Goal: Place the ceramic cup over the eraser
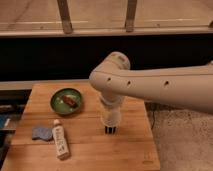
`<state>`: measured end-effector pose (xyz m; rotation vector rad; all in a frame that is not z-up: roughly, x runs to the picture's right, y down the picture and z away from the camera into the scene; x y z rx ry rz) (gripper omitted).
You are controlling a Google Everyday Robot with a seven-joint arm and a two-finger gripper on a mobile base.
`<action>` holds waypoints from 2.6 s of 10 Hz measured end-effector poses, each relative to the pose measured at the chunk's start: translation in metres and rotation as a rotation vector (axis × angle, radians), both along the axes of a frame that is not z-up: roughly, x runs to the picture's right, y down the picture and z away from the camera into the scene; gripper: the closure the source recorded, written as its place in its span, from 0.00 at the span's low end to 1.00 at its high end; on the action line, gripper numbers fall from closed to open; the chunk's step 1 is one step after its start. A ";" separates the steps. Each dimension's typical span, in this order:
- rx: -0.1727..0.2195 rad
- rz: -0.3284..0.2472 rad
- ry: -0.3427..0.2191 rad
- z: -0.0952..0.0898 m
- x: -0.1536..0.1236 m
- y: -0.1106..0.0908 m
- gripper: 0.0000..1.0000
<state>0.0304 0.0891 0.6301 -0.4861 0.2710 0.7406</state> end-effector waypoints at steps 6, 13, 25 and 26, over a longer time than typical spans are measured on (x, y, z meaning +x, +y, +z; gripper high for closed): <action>-0.025 0.009 -0.017 0.020 0.004 0.006 1.00; -0.095 0.018 -0.086 0.069 -0.002 0.037 1.00; -0.118 0.008 -0.111 0.083 -0.006 0.049 0.95; -0.118 0.008 -0.111 0.083 -0.007 0.049 0.95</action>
